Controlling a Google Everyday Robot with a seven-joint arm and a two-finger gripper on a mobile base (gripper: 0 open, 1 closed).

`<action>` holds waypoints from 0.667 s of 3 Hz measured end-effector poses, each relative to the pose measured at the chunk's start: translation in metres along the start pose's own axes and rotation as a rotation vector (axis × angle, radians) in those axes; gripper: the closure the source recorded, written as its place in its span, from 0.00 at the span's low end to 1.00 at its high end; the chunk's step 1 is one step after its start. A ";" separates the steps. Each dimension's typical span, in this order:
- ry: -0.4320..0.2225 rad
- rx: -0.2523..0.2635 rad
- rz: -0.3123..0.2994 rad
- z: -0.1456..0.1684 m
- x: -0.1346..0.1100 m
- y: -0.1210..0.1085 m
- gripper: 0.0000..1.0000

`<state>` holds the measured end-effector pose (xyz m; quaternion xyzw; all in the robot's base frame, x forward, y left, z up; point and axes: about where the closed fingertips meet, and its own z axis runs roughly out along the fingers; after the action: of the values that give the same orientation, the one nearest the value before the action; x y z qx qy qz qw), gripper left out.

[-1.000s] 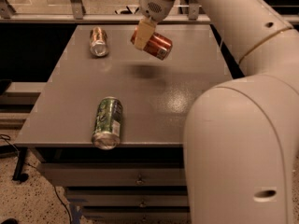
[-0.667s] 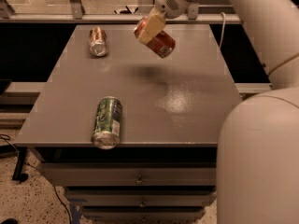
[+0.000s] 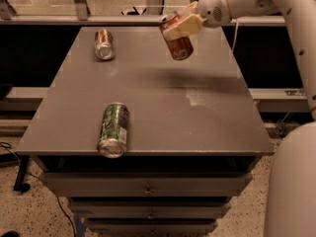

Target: Place coke can upright

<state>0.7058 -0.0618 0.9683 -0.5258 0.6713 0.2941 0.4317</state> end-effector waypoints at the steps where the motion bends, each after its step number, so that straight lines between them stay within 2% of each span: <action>1: -0.136 -0.008 -0.004 -0.018 0.011 -0.003 1.00; 2: -0.220 -0.009 -0.020 -0.031 0.026 -0.002 1.00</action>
Offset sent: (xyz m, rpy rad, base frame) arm -0.0220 -0.0681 -0.0204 0.2942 -0.1230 0.0362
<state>0.6973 -0.1007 0.9591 -0.4989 0.6134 0.3486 0.5033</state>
